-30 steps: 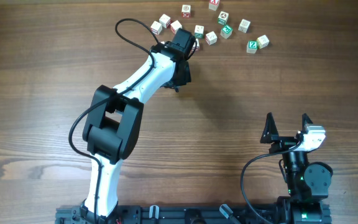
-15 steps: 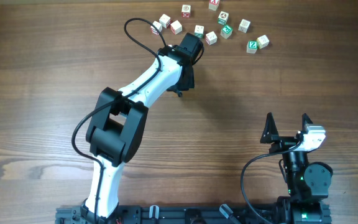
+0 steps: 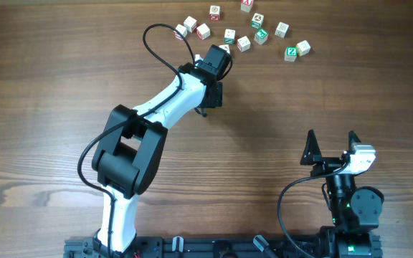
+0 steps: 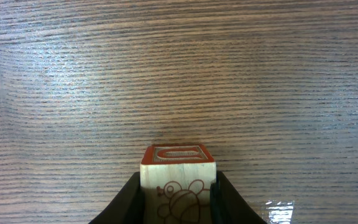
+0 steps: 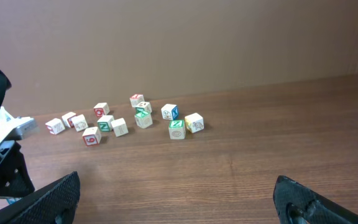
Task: Form a horizontal line
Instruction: 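Carry the bee block toward the table center with the left gripper, then release the block on the table center and retract the left arm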
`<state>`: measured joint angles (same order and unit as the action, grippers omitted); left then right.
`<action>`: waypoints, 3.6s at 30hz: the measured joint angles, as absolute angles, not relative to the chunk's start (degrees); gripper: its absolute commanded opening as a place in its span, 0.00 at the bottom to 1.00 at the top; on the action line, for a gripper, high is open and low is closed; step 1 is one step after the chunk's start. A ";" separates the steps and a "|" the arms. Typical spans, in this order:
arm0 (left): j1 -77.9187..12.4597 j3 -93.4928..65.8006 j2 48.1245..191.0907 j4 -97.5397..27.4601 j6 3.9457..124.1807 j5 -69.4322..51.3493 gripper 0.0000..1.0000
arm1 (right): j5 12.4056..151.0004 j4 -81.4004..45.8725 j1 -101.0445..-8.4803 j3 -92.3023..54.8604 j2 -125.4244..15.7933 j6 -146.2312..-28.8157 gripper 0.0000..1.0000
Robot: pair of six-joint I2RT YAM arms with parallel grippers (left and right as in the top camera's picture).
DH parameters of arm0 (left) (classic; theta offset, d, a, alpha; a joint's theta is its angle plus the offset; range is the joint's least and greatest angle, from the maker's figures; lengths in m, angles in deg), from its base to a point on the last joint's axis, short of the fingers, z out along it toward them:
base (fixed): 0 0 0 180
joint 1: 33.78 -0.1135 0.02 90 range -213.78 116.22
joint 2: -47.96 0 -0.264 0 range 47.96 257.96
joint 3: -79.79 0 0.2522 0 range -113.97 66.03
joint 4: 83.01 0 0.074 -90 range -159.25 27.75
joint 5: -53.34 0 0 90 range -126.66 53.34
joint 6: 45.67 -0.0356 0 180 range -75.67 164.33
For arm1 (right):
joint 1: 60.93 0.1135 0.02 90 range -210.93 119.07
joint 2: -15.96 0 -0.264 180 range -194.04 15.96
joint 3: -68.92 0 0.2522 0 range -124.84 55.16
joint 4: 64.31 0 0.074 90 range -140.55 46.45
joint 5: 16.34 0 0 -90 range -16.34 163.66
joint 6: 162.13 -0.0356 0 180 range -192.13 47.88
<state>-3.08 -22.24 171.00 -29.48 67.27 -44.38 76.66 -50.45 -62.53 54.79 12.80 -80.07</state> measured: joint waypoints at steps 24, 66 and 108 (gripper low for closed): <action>-3.08 -22.20 171.00 -27.27 67.48 -41.56 0.38 | 76.66 -50.45 -62.55 54.79 12.80 -80.07 1.00; -2.42 -21.17 171.51 -29.28 67.11 -40.43 0.34 | 76.66 -50.45 -62.55 54.79 12.80 -80.07 1.00; -1.53 -21.39 170.94 -14.72 68.84 -37.13 1.00 | 76.66 -50.45 -62.53 54.79 12.80 -80.07 1.00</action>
